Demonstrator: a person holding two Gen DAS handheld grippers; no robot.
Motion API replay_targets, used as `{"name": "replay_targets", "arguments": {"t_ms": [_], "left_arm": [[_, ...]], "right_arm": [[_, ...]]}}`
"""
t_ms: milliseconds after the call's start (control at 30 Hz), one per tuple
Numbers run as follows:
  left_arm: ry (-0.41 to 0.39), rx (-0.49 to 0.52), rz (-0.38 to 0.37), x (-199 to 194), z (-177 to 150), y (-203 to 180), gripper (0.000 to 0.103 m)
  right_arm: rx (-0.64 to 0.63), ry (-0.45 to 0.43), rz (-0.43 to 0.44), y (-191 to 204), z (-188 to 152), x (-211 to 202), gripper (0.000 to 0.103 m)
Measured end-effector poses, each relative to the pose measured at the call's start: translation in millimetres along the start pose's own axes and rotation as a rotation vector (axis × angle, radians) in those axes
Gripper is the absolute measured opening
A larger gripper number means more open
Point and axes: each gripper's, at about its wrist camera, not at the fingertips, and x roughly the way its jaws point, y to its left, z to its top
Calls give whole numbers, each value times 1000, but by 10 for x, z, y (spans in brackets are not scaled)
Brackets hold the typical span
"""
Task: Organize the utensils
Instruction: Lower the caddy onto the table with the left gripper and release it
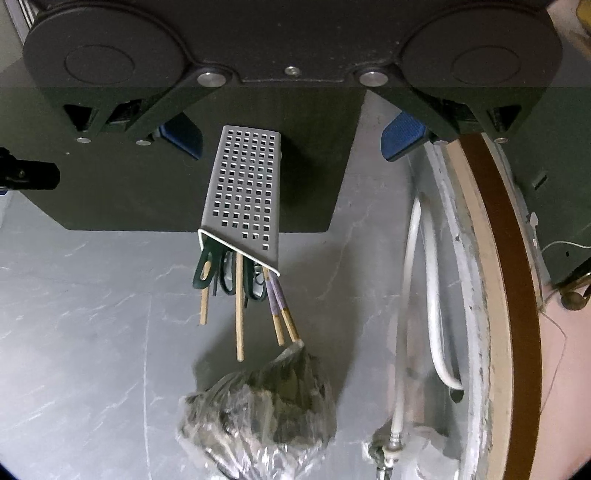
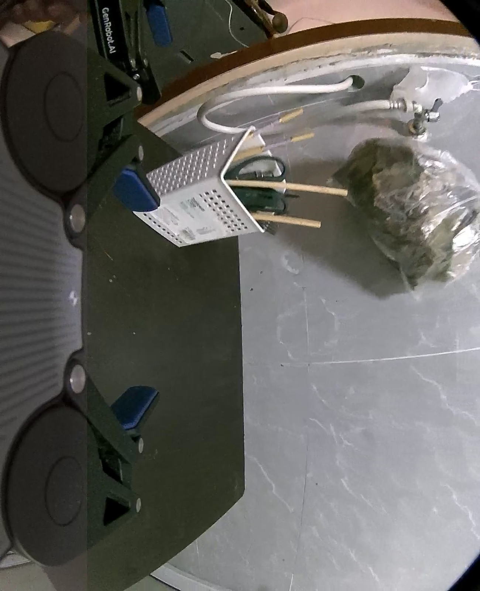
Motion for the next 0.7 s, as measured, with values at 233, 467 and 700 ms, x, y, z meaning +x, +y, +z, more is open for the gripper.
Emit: {"name": "replay_targets", "arguments": {"t_ms": [233, 467, 700], "left_arm": [[-3, -7, -10, -269, -126, 66, 102], [19, -19, 18, -372, -195, 94, 102], [79, -48, 56, -359, -246, 18, 102]], "right_arm": [[-18, -13, -2, 117, -132, -271, 103], [-36, 0, 2, 122, -217, -398, 103], [-22, 15, 24, -50, -301, -510, 103]]}}
